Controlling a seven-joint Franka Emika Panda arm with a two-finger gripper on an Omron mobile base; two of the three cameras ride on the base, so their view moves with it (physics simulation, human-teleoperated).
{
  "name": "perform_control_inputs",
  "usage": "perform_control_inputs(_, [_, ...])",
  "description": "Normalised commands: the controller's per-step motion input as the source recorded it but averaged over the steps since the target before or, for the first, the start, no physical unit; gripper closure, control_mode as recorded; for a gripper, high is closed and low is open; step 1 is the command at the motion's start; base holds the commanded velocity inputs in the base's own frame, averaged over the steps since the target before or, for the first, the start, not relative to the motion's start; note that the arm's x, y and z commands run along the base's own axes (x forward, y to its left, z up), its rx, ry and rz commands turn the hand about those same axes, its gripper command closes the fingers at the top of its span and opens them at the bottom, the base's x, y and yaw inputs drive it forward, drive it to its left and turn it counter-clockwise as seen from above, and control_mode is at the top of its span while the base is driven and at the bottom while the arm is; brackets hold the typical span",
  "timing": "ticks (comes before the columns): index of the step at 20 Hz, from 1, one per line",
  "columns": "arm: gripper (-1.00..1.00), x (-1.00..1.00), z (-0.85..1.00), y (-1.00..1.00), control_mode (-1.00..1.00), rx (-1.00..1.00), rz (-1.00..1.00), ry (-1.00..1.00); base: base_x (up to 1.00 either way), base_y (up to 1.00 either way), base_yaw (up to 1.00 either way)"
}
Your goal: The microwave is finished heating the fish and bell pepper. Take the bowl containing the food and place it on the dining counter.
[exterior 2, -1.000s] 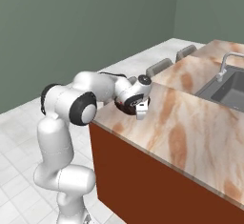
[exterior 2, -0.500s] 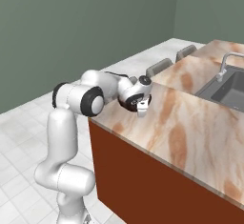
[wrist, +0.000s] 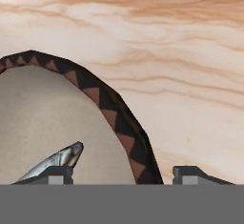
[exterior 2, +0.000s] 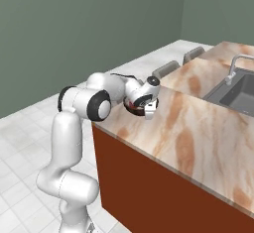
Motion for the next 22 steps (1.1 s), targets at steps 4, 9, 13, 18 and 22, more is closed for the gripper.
perform_control_inputs(4, [-1.0, -0.54, 0.7, 0.0, -1.0, 0.0, -0.05, 0.0, 0.0, 0.0, 0.0])
perform_control_inputs(9, [-1.0, -0.93, 0.89, 0.0, -1.0, 0.0, -0.02, -0.07, 0.0, 0.0, 0.0])
perform_control_inputs(13, [-1.0, -1.0, 0.9, 0.0, -1.0, 0.0, 0.0, -0.15, 0.0, 0.0, 0.0])
perform_control_inputs(18, [-1.0, -1.0, 0.92, 0.0, -1.0, 0.0, 0.0, -0.13, 0.0, 0.0, 0.0])
perform_control_inputs(22, [-1.0, -1.0, 0.69, 0.1, -1.0, 0.0, 0.0, -0.09, 0.0, 0.0, 0.0])
